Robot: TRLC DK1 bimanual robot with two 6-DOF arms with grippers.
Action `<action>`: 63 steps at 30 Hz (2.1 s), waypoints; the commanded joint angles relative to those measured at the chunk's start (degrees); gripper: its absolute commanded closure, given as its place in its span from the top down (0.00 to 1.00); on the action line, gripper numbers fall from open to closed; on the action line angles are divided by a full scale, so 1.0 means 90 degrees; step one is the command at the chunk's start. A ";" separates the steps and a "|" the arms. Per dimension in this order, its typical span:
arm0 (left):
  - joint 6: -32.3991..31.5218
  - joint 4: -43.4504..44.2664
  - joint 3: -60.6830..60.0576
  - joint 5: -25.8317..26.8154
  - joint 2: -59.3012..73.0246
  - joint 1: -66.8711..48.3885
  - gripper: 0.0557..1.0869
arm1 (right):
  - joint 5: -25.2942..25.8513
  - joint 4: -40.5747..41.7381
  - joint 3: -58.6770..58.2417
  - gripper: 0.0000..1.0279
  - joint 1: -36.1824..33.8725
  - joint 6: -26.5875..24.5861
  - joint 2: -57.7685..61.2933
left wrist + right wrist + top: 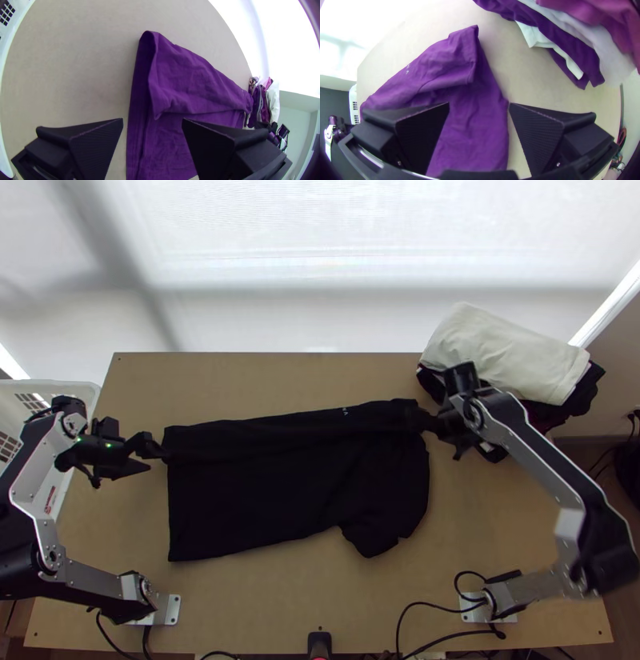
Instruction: Fold the t-shirt
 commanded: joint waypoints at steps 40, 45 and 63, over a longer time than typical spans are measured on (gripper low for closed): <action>0.0832 -0.2027 0.1117 -0.0492 -0.2172 -0.0629 0.88 | -0.1460 -0.0320 -0.3139 0.61 0.0638 0.0799 -0.1425; 0.0822 -0.2086 0.1126 -0.0570 -0.2250 -0.0678 0.88 | -0.1499 -0.0057 -0.3090 0.61 0.0736 0.0847 -0.1151; 0.1613 -0.2877 0.0501 -0.2123 -0.2709 -0.1576 0.88 | -0.1509 0.0305 -0.2973 0.03 0.0892 0.0838 -0.1181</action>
